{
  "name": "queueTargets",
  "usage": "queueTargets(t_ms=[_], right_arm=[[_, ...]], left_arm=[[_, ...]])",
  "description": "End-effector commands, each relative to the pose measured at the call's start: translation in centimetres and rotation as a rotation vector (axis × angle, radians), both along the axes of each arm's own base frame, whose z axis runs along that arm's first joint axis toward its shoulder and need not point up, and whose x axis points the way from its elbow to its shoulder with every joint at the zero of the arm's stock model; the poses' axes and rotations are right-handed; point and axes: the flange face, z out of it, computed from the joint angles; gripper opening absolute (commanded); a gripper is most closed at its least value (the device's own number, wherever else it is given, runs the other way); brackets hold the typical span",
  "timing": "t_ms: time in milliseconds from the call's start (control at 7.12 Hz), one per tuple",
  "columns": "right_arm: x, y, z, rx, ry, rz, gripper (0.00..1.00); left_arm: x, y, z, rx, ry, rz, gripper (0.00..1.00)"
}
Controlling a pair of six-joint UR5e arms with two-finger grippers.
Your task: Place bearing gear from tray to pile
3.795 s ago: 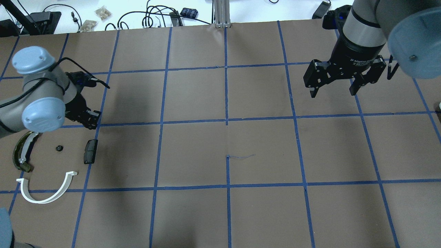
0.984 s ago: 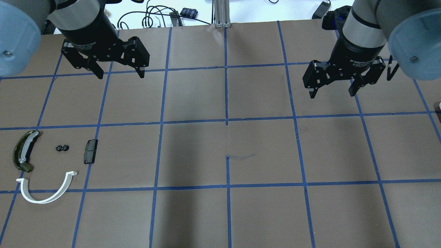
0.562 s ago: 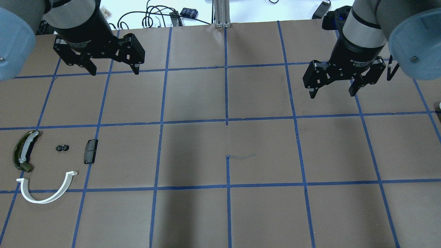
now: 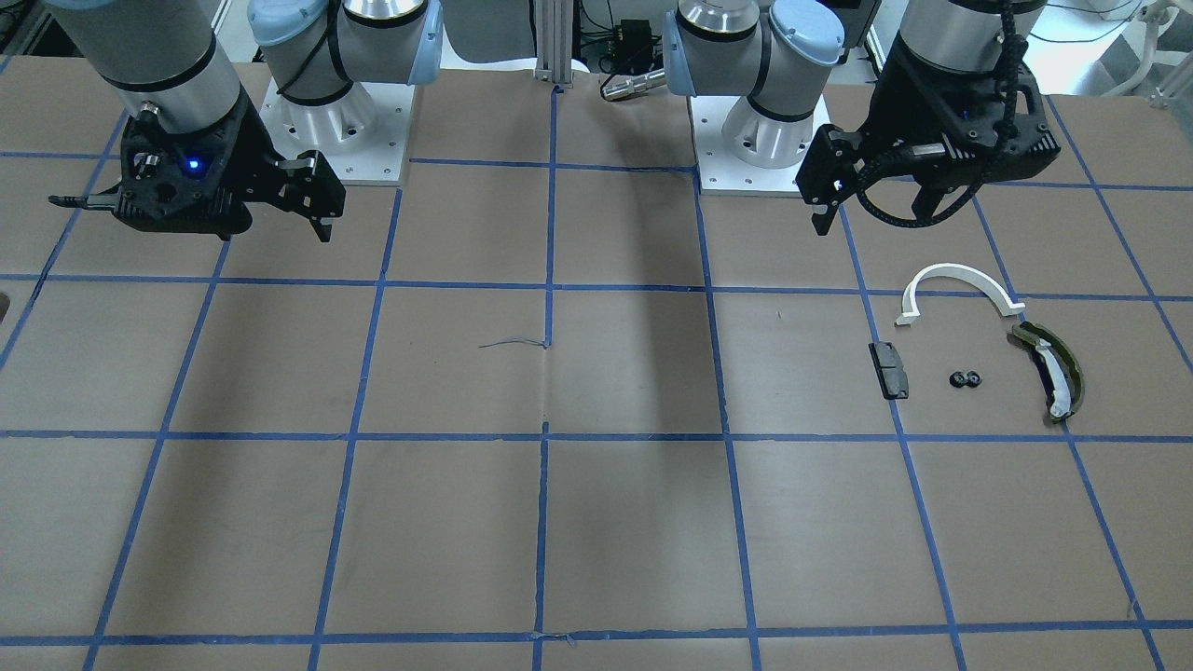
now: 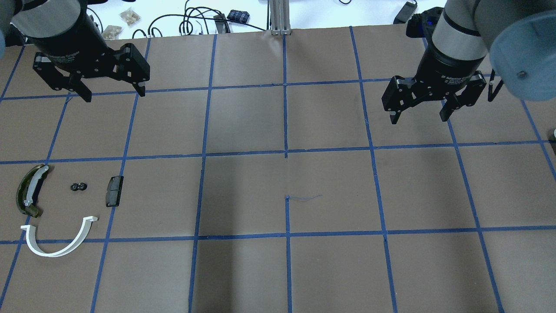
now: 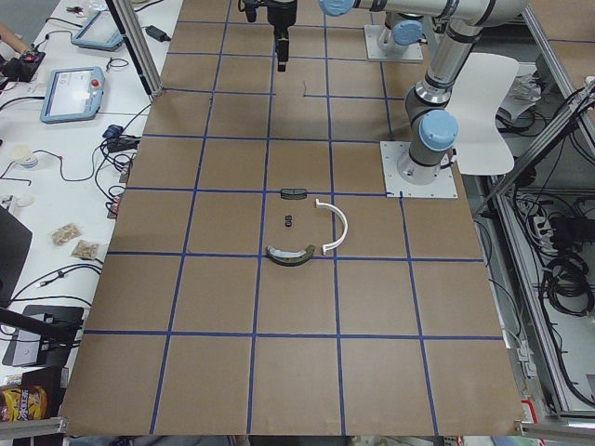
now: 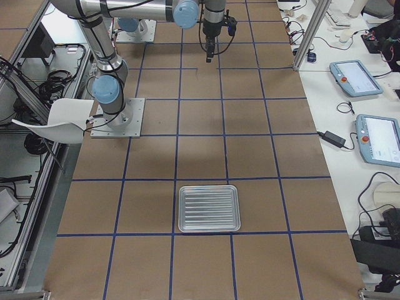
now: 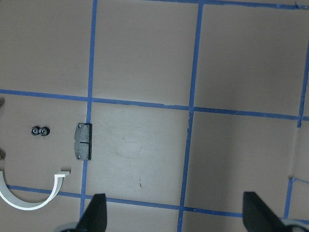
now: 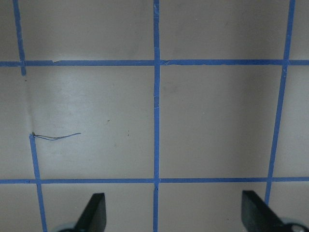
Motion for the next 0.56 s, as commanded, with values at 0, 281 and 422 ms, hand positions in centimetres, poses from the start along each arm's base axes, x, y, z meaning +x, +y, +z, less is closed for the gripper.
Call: queueTargets(t_ms=[0, 281, 422], right_arm=[[0.01, -0.01, 0.06, -0.001, 0.000, 0.000, 1.00], [0.01, -0.01, 0.06, -0.001, 0.000, 0.000, 1.00], [0.01, -0.01, 0.06, -0.001, 0.000, 0.000, 1.00]], left_arm=[[-0.16, 0.03, -0.22, 0.004, 0.002, -0.001, 1.00], [-0.28, 0.08, -0.13, 0.001, 0.007, -0.003, 1.00], [-0.44, 0.11, -0.13, 0.001, 0.008, -0.015, 1.00]])
